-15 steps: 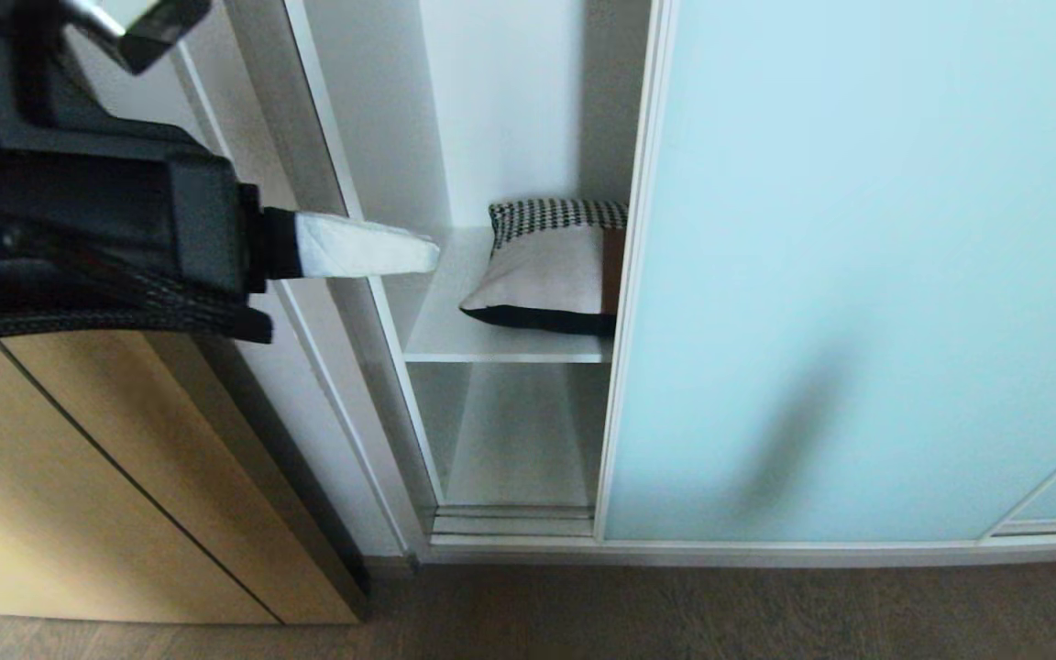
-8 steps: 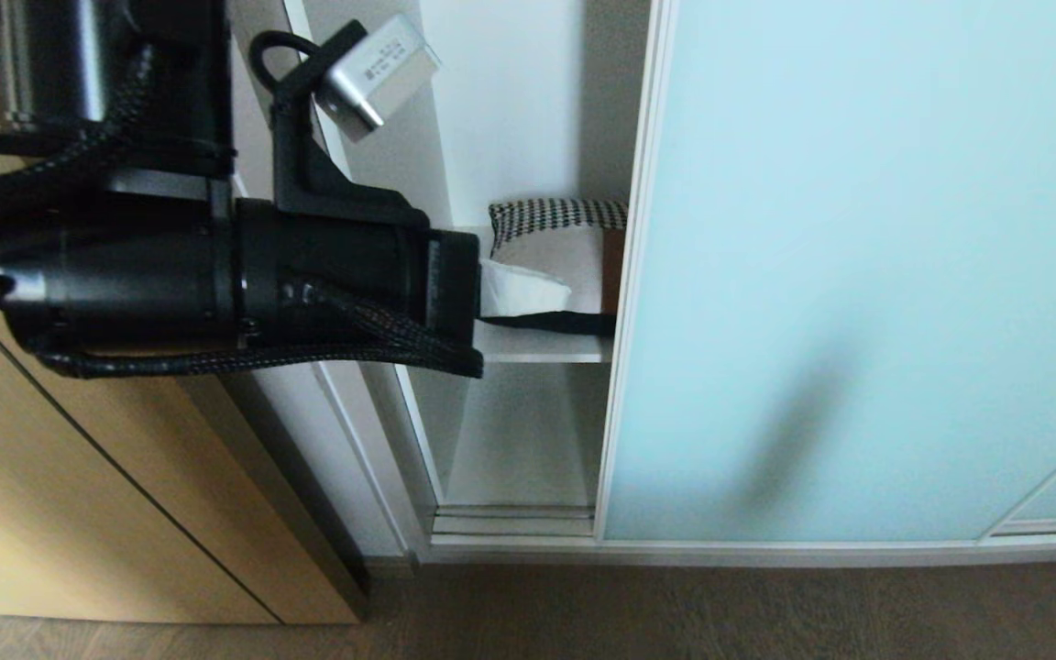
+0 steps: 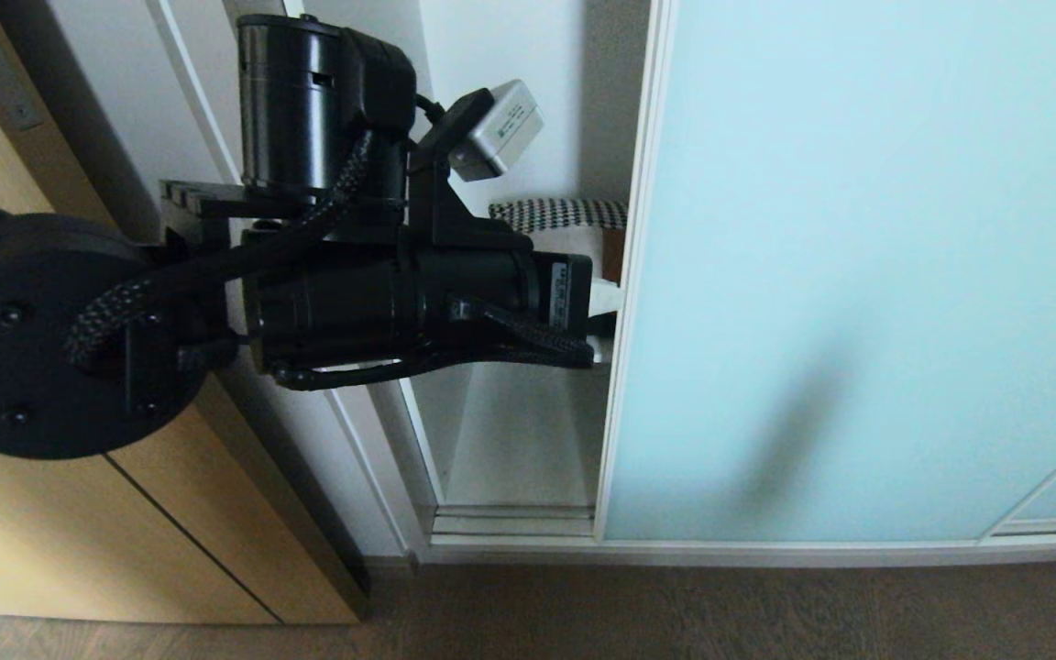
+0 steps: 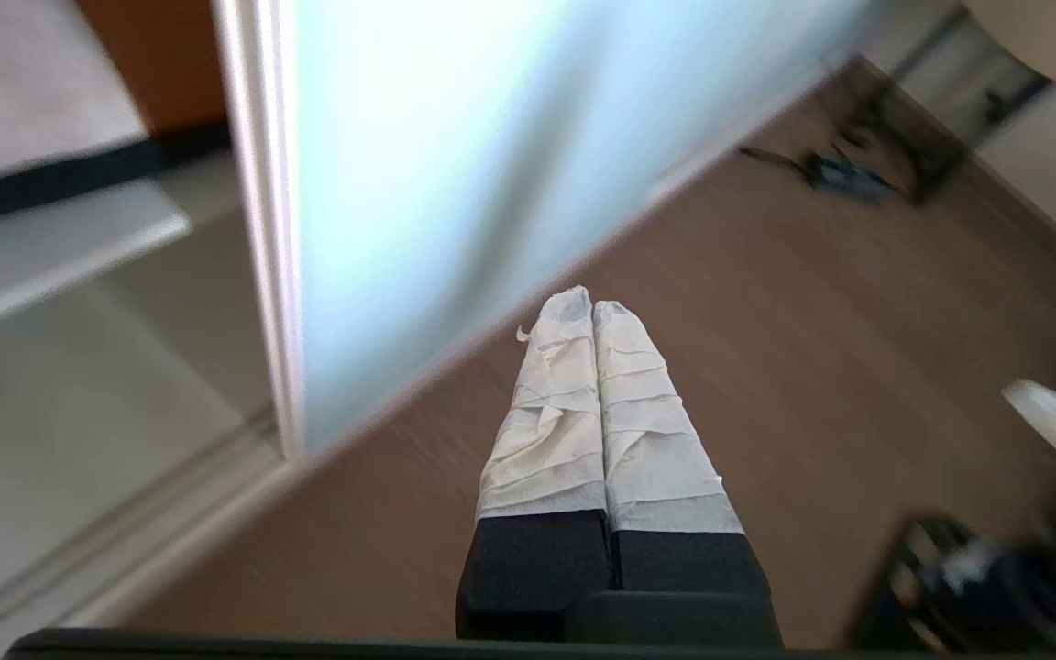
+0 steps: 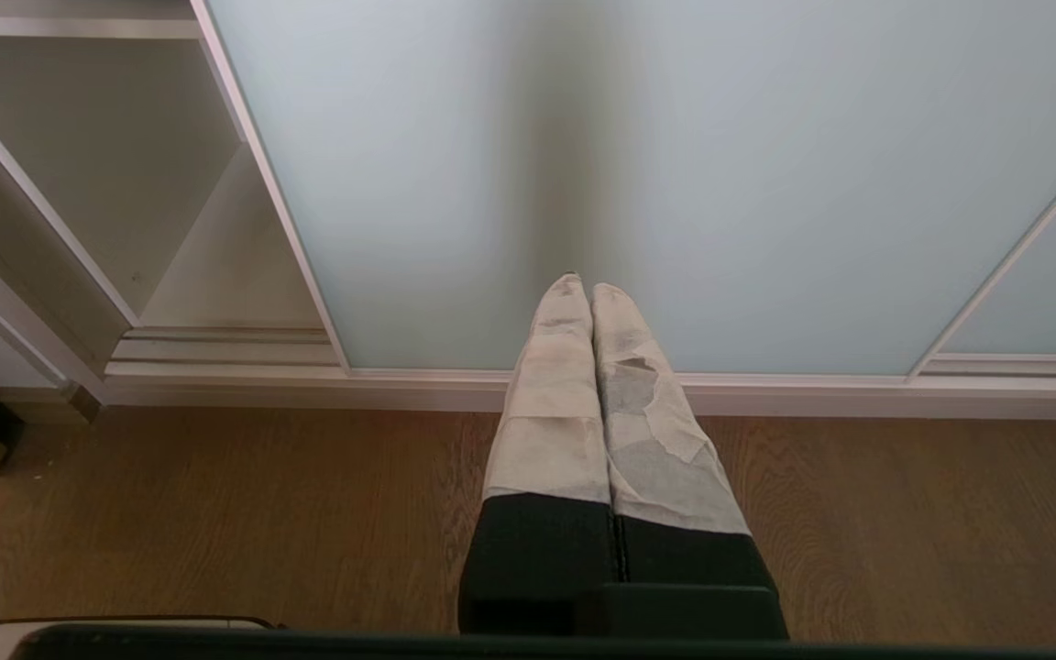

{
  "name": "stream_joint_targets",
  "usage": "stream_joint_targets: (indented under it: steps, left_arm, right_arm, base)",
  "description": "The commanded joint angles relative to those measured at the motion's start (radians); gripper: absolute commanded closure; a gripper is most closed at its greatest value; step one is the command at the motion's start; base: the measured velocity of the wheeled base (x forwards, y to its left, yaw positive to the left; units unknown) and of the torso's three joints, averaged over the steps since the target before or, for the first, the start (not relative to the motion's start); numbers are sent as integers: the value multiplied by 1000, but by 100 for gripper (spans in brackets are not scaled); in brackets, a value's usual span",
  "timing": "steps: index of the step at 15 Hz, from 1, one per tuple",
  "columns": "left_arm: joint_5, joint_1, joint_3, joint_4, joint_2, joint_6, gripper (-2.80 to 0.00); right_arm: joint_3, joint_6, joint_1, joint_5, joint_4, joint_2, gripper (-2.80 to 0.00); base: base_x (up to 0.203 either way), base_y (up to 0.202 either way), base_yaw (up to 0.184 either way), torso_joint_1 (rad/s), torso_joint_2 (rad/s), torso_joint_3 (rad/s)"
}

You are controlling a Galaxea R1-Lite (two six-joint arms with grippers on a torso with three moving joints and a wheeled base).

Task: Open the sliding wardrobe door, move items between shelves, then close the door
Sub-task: Close the door

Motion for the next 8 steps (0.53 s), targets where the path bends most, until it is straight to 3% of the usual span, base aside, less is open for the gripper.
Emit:
stream_joint_targets:
  steps: [1, 3, 8]
  left_arm:
    - [23, -4, -14, -53, 67, -2, 0]
    - [63, -6, -29, -79, 100, -13, 0]
    - [73, -12, -74, -99, 162, -51, 0]
  right_arm:
    - [1, 0, 1, -1, -1, -2, 0]
    - [0, 0, 0, -1, -1, -2, 0]
    - [0, 0, 1, 0, -1, -2, 0]
  base:
    - [0, 0, 0, 0, 0, 0]
    - [0, 0, 0, 0, 0, 0]
    - [0, 0, 0, 0, 0, 0]
